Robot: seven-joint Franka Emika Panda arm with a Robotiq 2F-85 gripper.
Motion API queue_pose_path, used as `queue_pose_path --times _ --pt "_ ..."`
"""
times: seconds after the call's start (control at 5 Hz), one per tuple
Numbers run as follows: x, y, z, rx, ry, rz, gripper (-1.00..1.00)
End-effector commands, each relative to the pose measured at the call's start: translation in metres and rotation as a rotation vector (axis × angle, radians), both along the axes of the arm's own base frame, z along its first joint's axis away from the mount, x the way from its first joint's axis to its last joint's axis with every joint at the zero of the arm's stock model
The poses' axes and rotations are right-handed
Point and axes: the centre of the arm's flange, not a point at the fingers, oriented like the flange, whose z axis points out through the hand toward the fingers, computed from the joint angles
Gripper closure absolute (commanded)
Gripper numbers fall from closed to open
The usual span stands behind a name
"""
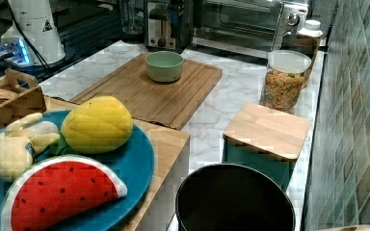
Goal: Open the drawer.
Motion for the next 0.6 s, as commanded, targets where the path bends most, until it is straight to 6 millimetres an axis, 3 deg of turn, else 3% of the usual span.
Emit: queue_pose_path --times 0.2,0.6 --pt "-0.030 -0.122 -0.009 -0.100 -0.072 -0.045 -1.00" --pt "-0.035 -0.134 -0.027 -0.062 -0.067 -0.097 -1.00"
